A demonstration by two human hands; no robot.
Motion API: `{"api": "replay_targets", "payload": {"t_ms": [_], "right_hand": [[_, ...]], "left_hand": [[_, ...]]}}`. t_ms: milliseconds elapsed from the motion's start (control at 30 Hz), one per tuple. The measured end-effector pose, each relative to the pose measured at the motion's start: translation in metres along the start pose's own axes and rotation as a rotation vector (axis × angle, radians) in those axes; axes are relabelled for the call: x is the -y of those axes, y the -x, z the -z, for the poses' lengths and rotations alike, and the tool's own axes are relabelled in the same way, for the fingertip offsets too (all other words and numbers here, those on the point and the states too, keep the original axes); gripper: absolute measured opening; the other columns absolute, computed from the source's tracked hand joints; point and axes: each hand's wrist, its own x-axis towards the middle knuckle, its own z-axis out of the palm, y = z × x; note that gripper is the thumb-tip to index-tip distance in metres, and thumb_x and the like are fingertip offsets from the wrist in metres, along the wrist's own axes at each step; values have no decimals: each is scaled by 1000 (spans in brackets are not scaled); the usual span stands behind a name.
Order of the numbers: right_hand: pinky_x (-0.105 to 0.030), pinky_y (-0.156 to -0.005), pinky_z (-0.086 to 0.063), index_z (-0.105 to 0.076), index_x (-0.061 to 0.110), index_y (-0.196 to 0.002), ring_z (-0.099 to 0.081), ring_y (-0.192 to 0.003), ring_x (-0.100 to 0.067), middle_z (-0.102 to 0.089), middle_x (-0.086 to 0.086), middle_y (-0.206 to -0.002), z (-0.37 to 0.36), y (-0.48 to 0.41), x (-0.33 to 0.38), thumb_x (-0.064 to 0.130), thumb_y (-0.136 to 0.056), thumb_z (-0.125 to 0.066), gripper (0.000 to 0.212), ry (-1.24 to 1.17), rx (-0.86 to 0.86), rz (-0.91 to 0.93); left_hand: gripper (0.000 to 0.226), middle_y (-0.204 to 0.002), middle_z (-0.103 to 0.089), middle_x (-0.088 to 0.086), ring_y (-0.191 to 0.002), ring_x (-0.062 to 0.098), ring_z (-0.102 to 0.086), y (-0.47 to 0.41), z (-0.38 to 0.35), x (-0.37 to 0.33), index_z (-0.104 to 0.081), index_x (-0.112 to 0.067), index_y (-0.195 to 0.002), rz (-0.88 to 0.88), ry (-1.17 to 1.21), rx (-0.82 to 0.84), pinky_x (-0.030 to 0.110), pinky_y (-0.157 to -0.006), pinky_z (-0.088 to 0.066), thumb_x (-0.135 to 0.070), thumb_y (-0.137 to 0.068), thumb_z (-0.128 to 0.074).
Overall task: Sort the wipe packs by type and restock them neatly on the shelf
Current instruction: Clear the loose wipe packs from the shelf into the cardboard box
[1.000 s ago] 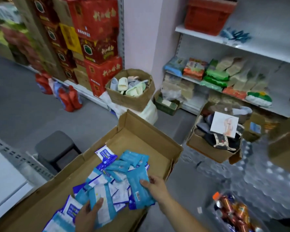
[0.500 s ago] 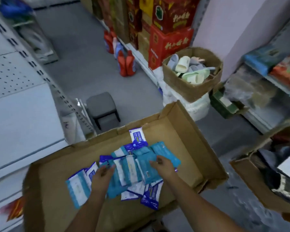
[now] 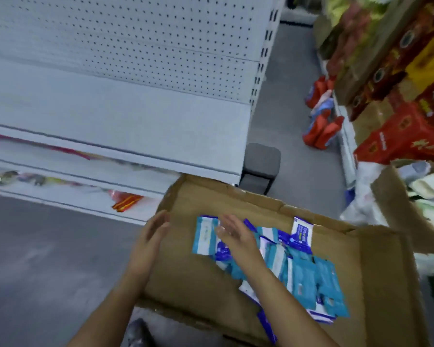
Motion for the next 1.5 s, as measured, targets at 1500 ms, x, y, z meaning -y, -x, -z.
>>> {"api": "replay_targets", "payload": {"t_ms": [1500], "right_hand": [[-37,-109,-45,-63,33,-126,-57,-123,-1,-65,17,-127,-858,-201,237,12,-95,-65,38,152,768,314]], "left_hand": [[49,-135,-62,-14,-128,1,-54,-227,768,-59,-54,-23,-139,-281,227,-654,10,-97,-44,-32,-91,-54]]}}
